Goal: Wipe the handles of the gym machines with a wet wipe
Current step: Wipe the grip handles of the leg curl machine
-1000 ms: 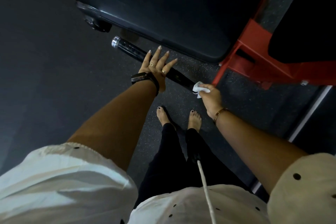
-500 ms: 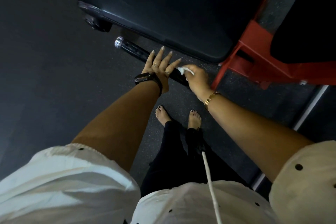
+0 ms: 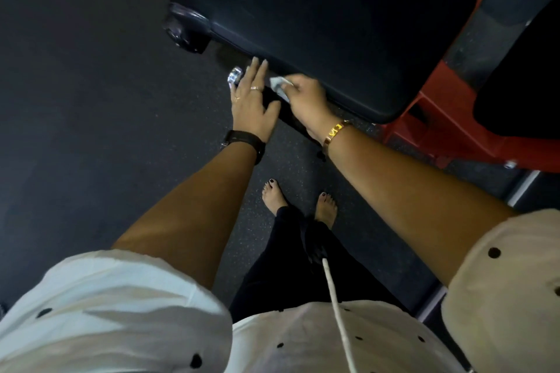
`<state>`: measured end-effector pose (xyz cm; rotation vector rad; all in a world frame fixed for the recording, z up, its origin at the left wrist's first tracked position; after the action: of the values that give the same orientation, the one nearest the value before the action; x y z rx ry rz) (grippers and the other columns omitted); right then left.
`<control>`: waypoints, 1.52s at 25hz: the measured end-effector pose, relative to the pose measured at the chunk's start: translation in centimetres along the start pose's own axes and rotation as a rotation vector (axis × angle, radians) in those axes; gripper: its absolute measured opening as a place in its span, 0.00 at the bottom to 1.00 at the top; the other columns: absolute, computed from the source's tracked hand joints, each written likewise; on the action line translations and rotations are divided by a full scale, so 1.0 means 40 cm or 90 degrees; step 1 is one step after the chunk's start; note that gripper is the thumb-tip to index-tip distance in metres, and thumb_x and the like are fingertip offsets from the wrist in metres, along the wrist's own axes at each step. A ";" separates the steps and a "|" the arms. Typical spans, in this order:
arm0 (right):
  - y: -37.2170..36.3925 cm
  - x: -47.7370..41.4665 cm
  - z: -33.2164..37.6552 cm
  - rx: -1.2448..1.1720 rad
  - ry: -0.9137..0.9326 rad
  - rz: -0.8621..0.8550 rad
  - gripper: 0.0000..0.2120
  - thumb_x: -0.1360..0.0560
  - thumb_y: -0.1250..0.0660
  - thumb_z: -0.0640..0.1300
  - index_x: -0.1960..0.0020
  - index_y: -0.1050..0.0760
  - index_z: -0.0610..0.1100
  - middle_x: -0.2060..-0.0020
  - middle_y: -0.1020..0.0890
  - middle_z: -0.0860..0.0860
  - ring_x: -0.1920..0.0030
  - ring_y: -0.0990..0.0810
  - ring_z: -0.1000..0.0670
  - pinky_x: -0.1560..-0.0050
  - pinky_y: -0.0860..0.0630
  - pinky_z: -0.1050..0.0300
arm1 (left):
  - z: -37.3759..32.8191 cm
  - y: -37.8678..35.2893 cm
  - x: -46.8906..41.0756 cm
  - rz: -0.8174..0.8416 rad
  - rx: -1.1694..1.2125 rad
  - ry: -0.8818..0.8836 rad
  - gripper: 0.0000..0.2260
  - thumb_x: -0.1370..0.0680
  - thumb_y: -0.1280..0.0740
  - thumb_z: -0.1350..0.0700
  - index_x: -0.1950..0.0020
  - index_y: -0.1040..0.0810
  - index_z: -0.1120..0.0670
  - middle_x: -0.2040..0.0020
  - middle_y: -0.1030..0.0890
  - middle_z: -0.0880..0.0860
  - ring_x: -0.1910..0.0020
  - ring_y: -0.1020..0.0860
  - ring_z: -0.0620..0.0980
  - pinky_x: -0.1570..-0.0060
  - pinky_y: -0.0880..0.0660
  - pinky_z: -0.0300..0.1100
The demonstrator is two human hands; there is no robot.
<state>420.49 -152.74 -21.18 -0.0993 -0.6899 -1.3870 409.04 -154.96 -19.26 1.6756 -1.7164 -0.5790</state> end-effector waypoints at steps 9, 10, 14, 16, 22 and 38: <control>-0.014 -0.036 -0.002 0.118 -0.129 0.027 0.15 0.24 0.35 0.48 0.68 0.28 0.43 0.68 0.26 0.49 0.63 0.28 0.51 0.61 0.32 0.58 | 0.080 0.086 -0.033 -0.288 0.715 0.389 0.18 0.22 0.43 0.64 0.32 0.29 0.59 0.37 0.25 0.55 0.38 0.26 0.45 0.36 0.31 0.40; -0.038 -0.048 0.021 0.097 -0.136 0.030 0.16 0.24 0.35 0.46 0.69 0.29 0.44 0.69 0.27 0.50 0.65 0.28 0.51 0.63 0.32 0.58 | 0.097 0.079 -0.031 -0.285 0.811 0.478 0.18 0.19 0.45 0.61 0.30 0.30 0.59 0.38 0.24 0.56 0.37 0.27 0.50 0.35 0.32 0.45; -0.137 -0.115 0.120 0.020 -0.162 0.061 0.14 0.23 0.37 0.40 0.67 0.28 0.44 0.68 0.25 0.50 0.65 0.25 0.52 0.66 0.30 0.61 | 0.109 0.081 -0.030 -0.212 0.969 0.567 0.20 0.18 0.47 0.52 0.28 0.33 0.57 0.34 0.26 0.59 0.39 0.26 0.55 0.38 0.32 0.47; -0.166 -0.140 0.158 0.055 -0.132 0.077 0.12 0.24 0.37 0.41 0.66 0.27 0.44 0.68 0.24 0.50 0.64 0.24 0.50 0.67 0.31 0.62 | 0.124 0.092 -0.033 -0.216 0.986 0.567 0.20 0.19 0.45 0.51 0.29 0.32 0.57 0.34 0.26 0.60 0.37 0.26 0.55 0.34 0.31 0.48; -0.234 -0.076 0.235 0.610 0.274 0.335 0.11 0.23 0.39 0.42 0.43 0.23 0.43 0.48 0.24 0.43 0.48 0.24 0.44 0.52 0.29 0.54 | 0.167 0.073 -0.060 -0.107 0.971 0.576 0.28 0.22 0.44 0.41 0.27 0.35 0.56 0.32 0.27 0.56 0.37 0.25 0.56 0.35 0.29 0.53; -0.088 0.109 -0.023 0.963 0.840 0.180 0.17 0.21 0.47 0.36 0.40 0.23 0.37 0.37 0.24 0.40 0.32 0.30 0.41 0.29 0.36 0.45 | 0.032 0.042 0.026 0.120 -0.393 -0.158 0.27 0.21 0.49 0.53 0.21 0.49 0.51 0.21 0.53 0.53 0.22 0.56 0.55 0.29 0.65 0.55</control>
<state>417.70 -157.67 -20.89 1.6738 -0.3670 -0.1686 406.99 -156.01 -18.79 1.0283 -1.6104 -1.1260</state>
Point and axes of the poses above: each hand's wrist, its own x-axis away from the middle knuckle, its own y-axis out of the back of the hand, z = x × y, the point moved 6 cm from there along -x, towards the middle knuckle
